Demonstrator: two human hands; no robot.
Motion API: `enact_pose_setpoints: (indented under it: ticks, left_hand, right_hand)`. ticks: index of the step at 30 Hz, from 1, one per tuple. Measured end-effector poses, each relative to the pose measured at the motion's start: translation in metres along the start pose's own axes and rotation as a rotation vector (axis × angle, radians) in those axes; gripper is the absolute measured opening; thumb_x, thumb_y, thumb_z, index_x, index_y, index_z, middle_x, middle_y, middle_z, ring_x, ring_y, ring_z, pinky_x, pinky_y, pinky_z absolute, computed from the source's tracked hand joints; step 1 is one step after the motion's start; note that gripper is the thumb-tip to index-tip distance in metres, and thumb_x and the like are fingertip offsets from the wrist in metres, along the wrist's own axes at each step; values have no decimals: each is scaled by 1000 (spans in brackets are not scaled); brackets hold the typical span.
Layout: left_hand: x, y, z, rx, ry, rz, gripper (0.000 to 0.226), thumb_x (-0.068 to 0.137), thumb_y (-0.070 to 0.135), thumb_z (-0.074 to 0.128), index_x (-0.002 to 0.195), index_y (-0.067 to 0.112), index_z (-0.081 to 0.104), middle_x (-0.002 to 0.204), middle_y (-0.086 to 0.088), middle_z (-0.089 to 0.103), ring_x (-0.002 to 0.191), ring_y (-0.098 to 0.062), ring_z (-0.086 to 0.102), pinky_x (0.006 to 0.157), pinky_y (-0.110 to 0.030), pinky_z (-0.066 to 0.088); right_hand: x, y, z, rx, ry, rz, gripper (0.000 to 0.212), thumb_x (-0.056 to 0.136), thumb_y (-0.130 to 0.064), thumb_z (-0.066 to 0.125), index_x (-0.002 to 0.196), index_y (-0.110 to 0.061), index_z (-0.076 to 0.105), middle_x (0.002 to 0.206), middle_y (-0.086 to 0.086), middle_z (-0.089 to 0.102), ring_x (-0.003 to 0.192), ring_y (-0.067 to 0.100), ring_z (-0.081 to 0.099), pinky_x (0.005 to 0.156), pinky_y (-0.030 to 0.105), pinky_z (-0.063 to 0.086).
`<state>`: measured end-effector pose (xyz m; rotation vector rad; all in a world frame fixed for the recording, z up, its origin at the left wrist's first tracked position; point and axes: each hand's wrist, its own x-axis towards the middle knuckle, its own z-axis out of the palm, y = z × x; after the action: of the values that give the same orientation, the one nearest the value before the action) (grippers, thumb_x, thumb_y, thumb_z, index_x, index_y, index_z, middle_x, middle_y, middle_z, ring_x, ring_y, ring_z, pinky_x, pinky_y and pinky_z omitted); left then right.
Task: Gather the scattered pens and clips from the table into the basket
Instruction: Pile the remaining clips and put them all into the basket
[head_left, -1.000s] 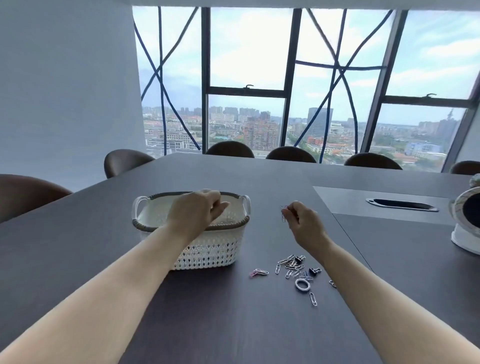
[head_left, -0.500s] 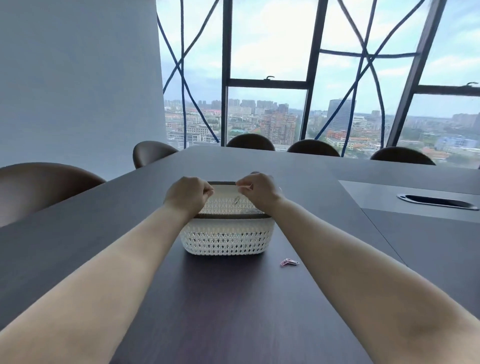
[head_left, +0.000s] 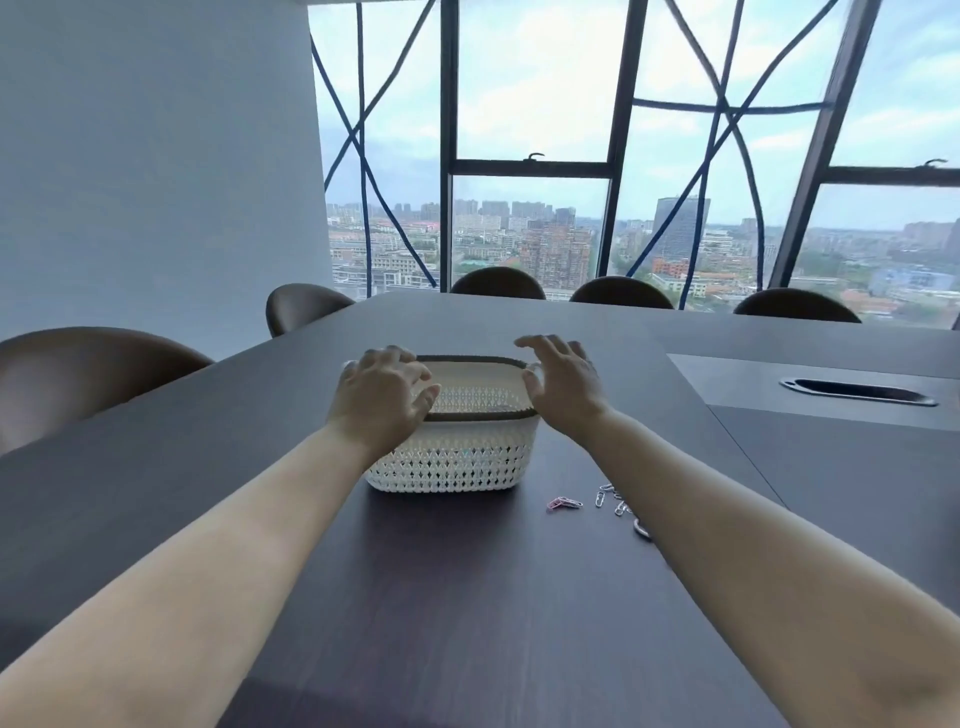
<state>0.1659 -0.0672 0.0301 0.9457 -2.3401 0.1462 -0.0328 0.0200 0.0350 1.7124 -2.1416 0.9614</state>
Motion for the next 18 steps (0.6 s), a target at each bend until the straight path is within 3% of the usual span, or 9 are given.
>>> enact_pose_setpoints:
  ticks: [3, 5, 8, 10, 12, 15, 18]
  left_hand:
    - [-13, 15, 4, -16, 83, 79, 32, 89, 32, 54, 115, 16, 59, 130, -5, 50, 126, -27, 40, 105, -45, 29]
    - [-21, 25, 8, 13, 148, 197, 28, 85, 27, 56, 110, 14, 60, 125, -8, 55, 121, -29, 47, 101, -46, 37]
    - [-37, 49, 17, 27, 227, 391, 27, 77, 27, 47, 99, 17, 59, 115, -6, 62, 110, -25, 53, 91, -37, 41]
    - [-48, 70, 29, -51, 186, 473, 30, 76, 26, 44, 101, 20, 59, 113, -2, 64, 106, -19, 54, 88, -34, 45]
    - [-57, 92, 48, -137, -9, 483, 36, 84, 26, 44, 117, 19, 56, 127, -1, 56, 113, -18, 55, 90, -33, 50]
    - [-63, 113, 85, -209, -496, 344, 58, 94, 36, 44, 145, 17, 23, 156, 2, 14, 143, -14, 16, 117, -31, 19]
    - [-54, 123, 112, -220, -639, 236, 67, 94, 43, 40, 148, 17, 11, 158, -3, 1, 145, -16, 0, 119, -29, 3]
  right_hand:
    - [-28, 30, -14, -28, 32, 91, 41, 90, -18, 50, 130, -21, 45, 138, 4, 47, 128, 27, 36, 105, 39, 30]
    - [-50, 51, -20, -37, -11, 143, 41, 89, -16, 50, 130, -20, 46, 139, 5, 46, 128, 28, 37, 106, 38, 30]
    - [-82, 79, -24, -21, -92, 234, 43, 91, -18, 50, 133, -17, 44, 144, 7, 41, 133, 27, 33, 110, 35, 25]
    - [-104, 97, -24, -32, -204, 312, 53, 91, -30, 50, 140, -17, 35, 150, 6, 31, 140, 24, 23, 115, 35, 18]
    - [-128, 112, -22, -91, -386, 397, 73, 86, -52, 50, 146, -22, 19, 157, 1, 14, 146, 20, 6, 119, 42, 9]
    - [-152, 124, -19, -209, -539, 446, 96, 73, -73, 48, 147, -32, 3, 158, -5, -4, 145, 19, -13, 116, 49, -4]
    - [-146, 131, -14, -235, -546, 420, 100, 69, -78, 46, 147, -34, 1, 158, -4, -7, 144, 21, -15, 116, 49, -6]
